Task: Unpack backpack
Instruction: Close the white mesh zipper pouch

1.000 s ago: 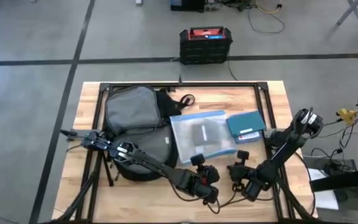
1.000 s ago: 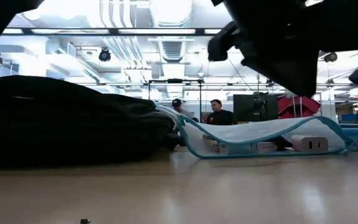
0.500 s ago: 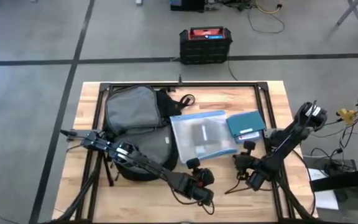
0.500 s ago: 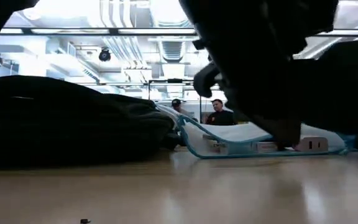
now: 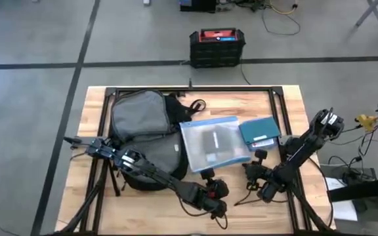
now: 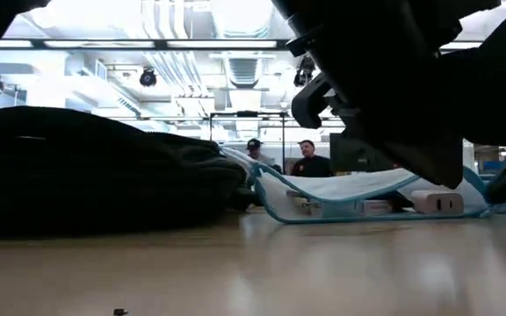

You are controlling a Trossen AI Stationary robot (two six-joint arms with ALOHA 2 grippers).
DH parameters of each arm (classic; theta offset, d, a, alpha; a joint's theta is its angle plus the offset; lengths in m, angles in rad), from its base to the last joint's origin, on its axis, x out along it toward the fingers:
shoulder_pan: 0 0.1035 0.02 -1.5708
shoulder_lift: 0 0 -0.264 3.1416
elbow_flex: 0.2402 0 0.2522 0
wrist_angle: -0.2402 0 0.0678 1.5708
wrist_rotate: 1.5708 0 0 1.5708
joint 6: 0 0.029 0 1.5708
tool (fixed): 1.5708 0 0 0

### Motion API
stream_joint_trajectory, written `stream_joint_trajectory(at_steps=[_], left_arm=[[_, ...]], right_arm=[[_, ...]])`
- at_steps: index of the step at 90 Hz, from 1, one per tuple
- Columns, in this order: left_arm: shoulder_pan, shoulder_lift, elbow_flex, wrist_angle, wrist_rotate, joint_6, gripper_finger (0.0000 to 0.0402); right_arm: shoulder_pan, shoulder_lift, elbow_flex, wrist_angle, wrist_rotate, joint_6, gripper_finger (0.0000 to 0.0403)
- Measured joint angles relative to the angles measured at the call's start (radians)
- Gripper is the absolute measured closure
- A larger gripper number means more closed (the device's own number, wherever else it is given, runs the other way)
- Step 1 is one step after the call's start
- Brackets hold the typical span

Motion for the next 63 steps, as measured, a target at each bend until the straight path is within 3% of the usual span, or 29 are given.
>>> stream_joint_trajectory(at_steps=[20, 37, 63], left_arm=[[-0.004, -0.001, -0.002, 0.017, 0.001, 0.008, 0.0374], [-0.011, -0.001, -0.008, 0.087, 0.007, 0.051, 0.0375], [-0.027, -0.002, -0.013, 0.198, 0.115, 0.171, 0.0374]], right_arm=[[-0.044, 0.05, -0.033, 0.051, -0.025, -0.009, 0.0403], [-0.005, 0.087, -0.021, 0.282, -0.059, -0.008, 0.0403], [0.01, 0.213, 0.11, 0.521, -0.115, -0.115, 0.0403]])
